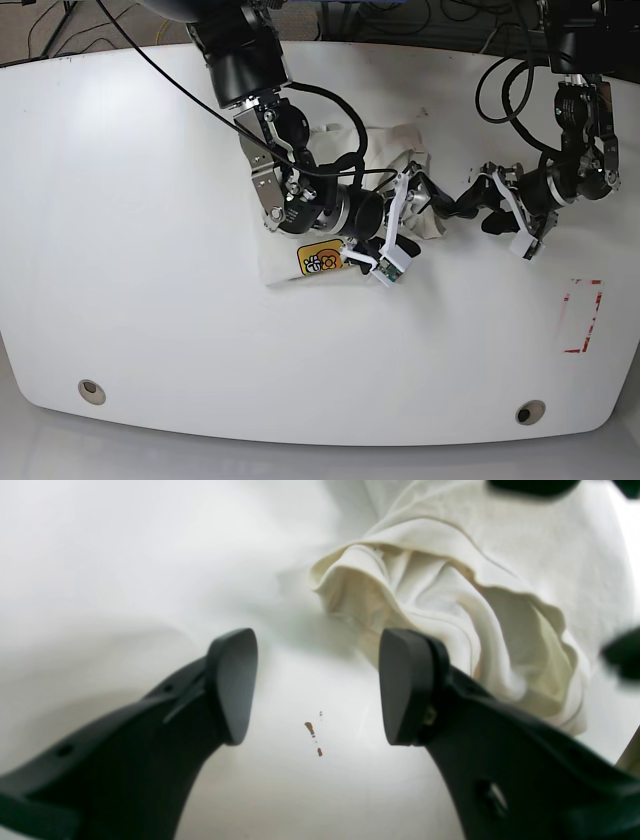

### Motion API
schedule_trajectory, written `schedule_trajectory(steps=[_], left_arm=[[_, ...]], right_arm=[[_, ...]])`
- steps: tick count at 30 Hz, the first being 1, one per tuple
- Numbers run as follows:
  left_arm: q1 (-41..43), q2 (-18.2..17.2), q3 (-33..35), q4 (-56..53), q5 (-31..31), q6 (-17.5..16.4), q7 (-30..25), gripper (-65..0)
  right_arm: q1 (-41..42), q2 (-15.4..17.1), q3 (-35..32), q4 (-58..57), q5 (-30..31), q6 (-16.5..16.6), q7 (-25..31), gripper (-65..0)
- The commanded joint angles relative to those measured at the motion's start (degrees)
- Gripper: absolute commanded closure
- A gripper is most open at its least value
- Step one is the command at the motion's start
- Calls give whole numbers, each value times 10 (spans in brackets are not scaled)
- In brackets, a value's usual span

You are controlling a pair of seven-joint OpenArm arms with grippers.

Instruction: Layout the t-shirt on the table in an organized manner, then fold the t-shirt properly

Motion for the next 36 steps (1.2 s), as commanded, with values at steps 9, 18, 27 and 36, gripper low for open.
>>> schedule_trajectory(steps=[9,18,27,36], left_arm=[[-9,-25,-66,17,-14,-13,-12,-358],[5,-28,-212,20,-13,-13,-11,-358],[12,-53,-267,20,-13,-13,-11,-358],[35,-53,-307,20,-13,-13,-11,-358]], right_arm=[[85,18,-1,-64,5,3,24,-507],[149,15,-35,-176,5,4,67,-507],[172,14,-104,-267,5,4,131,-507],[177,14,-160,-318,4,2,177,-496]])
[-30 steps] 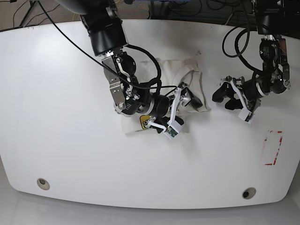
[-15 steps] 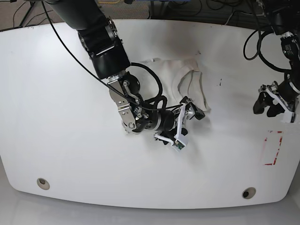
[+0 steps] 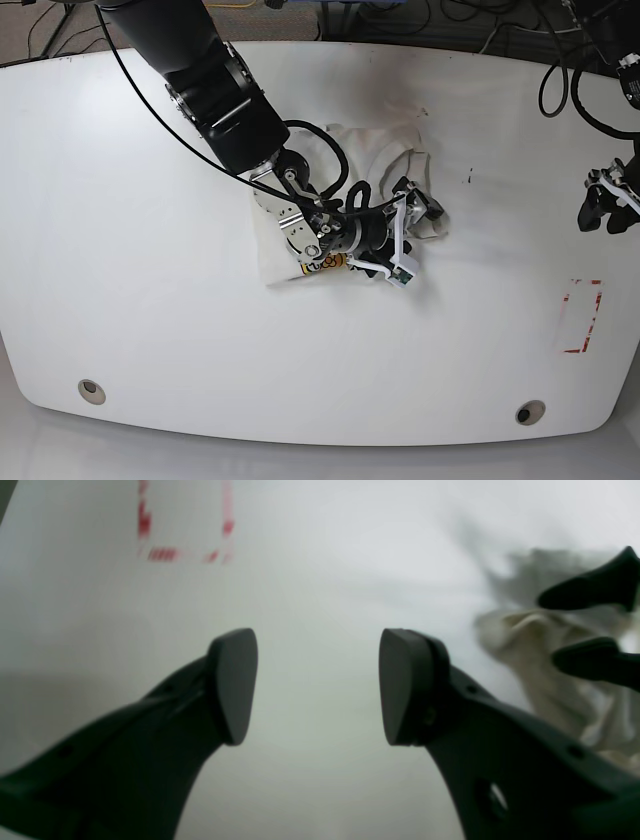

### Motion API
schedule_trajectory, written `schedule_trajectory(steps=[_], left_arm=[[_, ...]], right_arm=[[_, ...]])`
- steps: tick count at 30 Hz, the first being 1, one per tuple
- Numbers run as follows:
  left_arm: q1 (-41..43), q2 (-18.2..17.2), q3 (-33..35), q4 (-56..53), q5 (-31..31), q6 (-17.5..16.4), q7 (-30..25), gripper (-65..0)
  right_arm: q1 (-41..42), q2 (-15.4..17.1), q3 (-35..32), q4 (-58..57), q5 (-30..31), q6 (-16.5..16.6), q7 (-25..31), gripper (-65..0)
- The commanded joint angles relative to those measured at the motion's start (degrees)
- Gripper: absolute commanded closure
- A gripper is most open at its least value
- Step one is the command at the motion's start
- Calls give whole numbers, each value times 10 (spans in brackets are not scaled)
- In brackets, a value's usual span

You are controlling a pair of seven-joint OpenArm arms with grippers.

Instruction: Layout the t-shirt on the table in an organized manner, then fold the t-shirt properly

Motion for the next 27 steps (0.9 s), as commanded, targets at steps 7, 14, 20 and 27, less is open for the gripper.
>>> schedule_trajectory(steps=[7,14,20,27], left_arm=[[8,-14,-5,10,-17,-2,-17,-358],[11,-14,-6,10,-17,-2,-17,-358],[11,-14,-6,10,-17,-2,-17,-358],[9,-14,-5,10,-18,-2,-17,-358]], right_arm=[[17,-1,-26,7,9,1,35,-309],[17,6,-27,8,9,1,35,-35],[20,10,-25,15,9,0,35,0],[18,35,-2,97,11,-20,-3,0]])
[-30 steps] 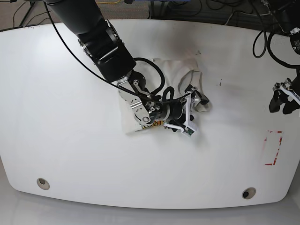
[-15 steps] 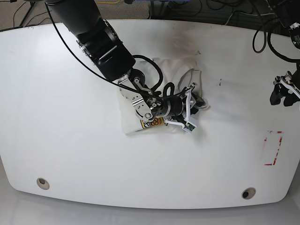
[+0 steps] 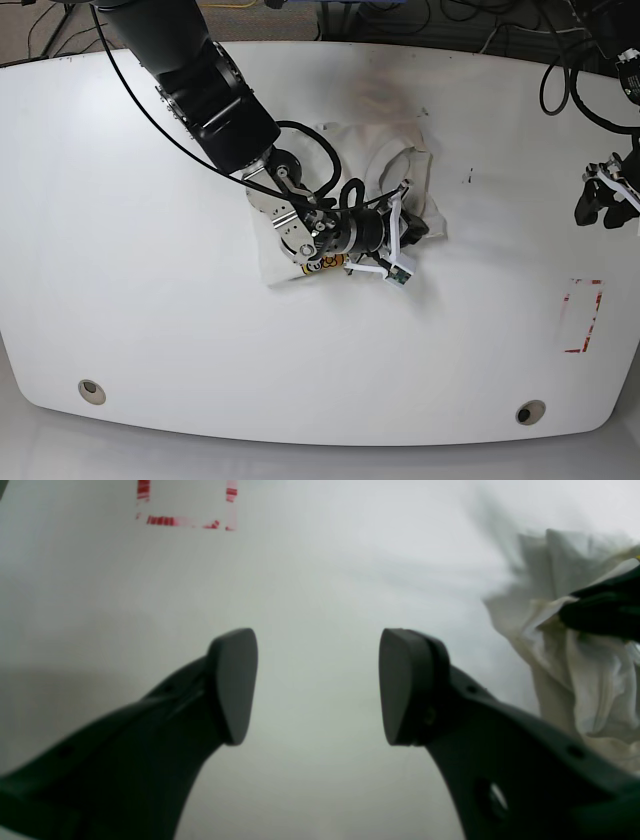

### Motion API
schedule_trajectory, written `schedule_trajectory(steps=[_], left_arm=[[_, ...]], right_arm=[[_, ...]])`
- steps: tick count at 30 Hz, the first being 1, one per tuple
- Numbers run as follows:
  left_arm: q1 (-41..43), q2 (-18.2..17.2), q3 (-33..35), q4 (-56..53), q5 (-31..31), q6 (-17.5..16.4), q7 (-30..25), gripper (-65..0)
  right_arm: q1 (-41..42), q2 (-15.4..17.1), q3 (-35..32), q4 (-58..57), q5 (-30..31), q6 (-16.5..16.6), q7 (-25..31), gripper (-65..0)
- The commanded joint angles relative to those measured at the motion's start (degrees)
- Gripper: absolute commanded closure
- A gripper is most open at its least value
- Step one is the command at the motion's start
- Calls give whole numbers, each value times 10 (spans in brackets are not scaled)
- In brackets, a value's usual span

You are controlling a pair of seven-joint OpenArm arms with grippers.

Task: Layout the t-shirt on the table in an organized manner, then fold the t-shirt properly
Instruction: 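Grasp the folded shirt bundle with both grippers at its sides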

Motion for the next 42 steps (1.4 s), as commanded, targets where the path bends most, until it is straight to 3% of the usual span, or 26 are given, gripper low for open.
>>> schedule_trajectory(steps=[1,9,16,21,30,32,38,42], left_arm=[[-5,-14,-4,10,-11,-1,-15,-358],[-5,-14,-1,10,-11,-1,-15,-358],[-5,-14,-1,10,-11,-1,-15,-358],[-5,-14,0,10,-10,-1,-15,-358],[-5,-14,26,10,-10,-1,-15,-358],[-5,-14,32,10,-10,-1,-15,-358],[-5,-12,51,10,-10,-1,-15,-358],[-5,-11,71,11,-11,-1,-15,-358]], right_arm=[[20,4,24,58,7,-18,-17,0],[22,13,83,141,6,-21,-80,-2],[43,13,99,121,5,-20,-81,-6],[58,13,99,89,5,-20,-76,-8],[84,16,97,15,5,-19,-3,-13],[82,24,88,14,5,-21,7,-51],[82,25,69,14,5,-26,16,-336],[78,29,69,34,6,-25,9,-434]])
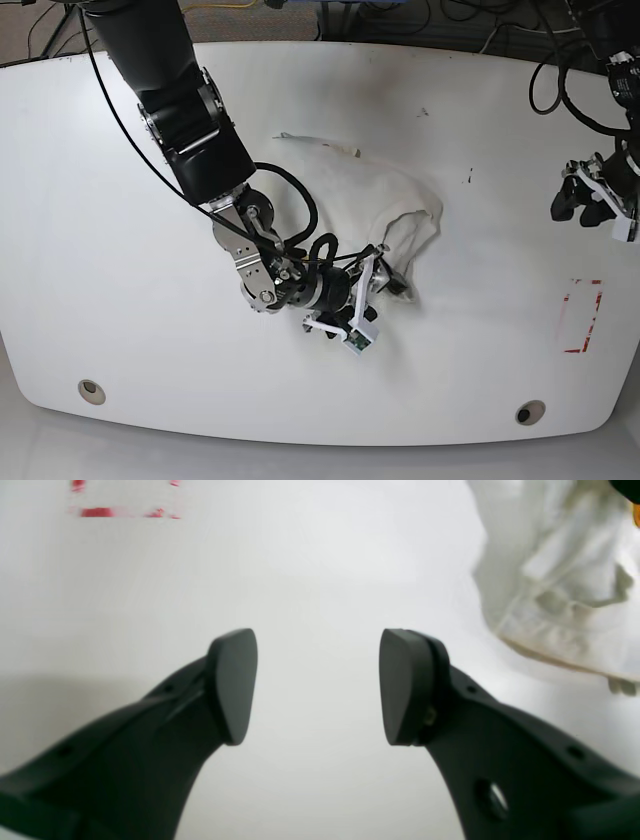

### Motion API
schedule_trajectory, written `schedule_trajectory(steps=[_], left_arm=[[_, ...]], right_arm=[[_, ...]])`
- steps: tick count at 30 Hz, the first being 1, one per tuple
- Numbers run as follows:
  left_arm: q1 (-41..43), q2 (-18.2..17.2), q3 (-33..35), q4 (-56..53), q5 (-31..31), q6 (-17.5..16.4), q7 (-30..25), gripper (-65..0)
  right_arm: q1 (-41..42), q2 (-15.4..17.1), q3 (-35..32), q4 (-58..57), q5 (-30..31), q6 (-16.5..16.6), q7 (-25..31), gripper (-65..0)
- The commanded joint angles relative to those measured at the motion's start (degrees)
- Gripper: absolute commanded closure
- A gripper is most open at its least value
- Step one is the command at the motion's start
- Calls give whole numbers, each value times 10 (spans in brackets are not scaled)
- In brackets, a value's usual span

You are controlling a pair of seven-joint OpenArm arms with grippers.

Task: Layout the t-shirt on the table in an organized manner, then fold the t-shirt properly
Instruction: 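Grasp the folded shirt bundle with both grippers at its sides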

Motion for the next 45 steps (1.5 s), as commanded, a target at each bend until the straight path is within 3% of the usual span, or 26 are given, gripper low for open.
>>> schedule_trajectory(steps=[1,10,20,23,25,31,36,40,45], left_arm=[[-7,-12,7,15,-12,-1,-15,-358],[-6,1,107,112,-8,-1,-15,-358],[-6,56,217,177,2,-1,-15,-358],[-9,83,247,178,24,-1,-15,-358],[-9,97,268,178,39,-1,-15,-358],[-18,157,347,177,117,7,-18,-353],[-31,215,370,167,200,8,-18,-239],[-36,266,374,148,270,8,-18,-119],[-38,296,375,114,347,8,-18,-99]], right_arm=[[14,11,3,45,10,3,1,-438],[-58,84,22,246,13,3,-68,-438],[-117,135,138,274,10,11,-94,-436],[-122,151,160,272,8,30,-94,-431],[-122,159,171,270,8,47,-94,-403],[-119,170,202,212,7,91,-92,-205],[-118,170,206,157,7,105,-54,-100],[-122,166,206,113,7,105,-22,-95],[-128,157,205,59,7,105,22,-90]])
